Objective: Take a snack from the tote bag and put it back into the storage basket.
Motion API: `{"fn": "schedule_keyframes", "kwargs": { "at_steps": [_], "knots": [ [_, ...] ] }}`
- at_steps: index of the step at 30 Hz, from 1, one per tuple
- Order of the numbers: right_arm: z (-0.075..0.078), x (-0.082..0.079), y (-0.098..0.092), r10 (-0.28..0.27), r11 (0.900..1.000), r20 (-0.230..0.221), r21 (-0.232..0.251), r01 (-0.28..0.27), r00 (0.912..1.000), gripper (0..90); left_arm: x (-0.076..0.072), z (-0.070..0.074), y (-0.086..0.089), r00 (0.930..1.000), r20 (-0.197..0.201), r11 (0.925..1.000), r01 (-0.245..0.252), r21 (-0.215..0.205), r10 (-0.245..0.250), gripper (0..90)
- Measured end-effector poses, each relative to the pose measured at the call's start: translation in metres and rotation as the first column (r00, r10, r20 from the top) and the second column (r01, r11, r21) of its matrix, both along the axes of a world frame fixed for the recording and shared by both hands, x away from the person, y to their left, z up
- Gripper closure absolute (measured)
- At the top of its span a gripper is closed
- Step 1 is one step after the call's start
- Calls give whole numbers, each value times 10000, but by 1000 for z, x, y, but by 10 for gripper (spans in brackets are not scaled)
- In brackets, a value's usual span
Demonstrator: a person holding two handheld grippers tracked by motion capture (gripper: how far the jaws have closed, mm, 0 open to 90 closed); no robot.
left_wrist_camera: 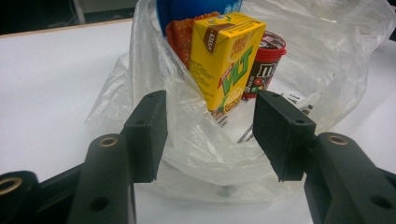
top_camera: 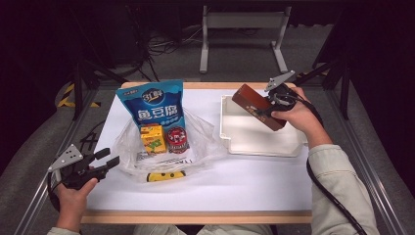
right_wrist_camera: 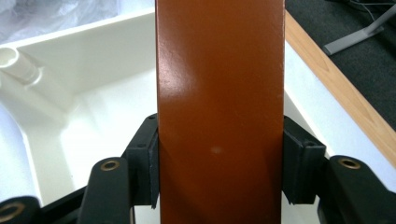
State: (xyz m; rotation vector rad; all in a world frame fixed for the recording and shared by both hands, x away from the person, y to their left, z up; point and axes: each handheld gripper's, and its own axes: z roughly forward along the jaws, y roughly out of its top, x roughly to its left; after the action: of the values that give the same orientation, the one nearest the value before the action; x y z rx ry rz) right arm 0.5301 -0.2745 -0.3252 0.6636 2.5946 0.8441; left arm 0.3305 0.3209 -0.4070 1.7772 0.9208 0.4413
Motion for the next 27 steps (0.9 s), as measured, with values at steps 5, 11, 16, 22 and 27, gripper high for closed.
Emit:
{"fn": "schedule_keyframes", "kwargs": {
  "at_steps": [5, 11, 16, 22, 27],
  "knots": [
    [-7, 1, 0, -1, 10000, -115, -60, 0, 9999, 423, 0, 0, 0, 10000, -11, 10000, -18, 8, 18, 457],
    [-15, 3, 0, -40, 9999, -289, -124, 36, 9996, 423, 0, 0, 0, 10000, -13, 10000, -13, 6, 13, 457],
    [-21, 5, 0, -71, 9996, -366, -259, 62, 9993, 423, 0, 0, 0, 10000, -9, 10000, -11, 4, 11, 457],
    [-25, 5, 1, -70, 9986, -425, -521, 48, 9991, 423, 0, 0, 0, 10000, -3, 10000, -8, -3, 8, 457],
    [-30, 6, 1, -111, 9974, -479, -722, 76, 9988, 423, 0, 0, 0, 10000, -16, 10000, -7, 17, 7, 457]
  ]
}}
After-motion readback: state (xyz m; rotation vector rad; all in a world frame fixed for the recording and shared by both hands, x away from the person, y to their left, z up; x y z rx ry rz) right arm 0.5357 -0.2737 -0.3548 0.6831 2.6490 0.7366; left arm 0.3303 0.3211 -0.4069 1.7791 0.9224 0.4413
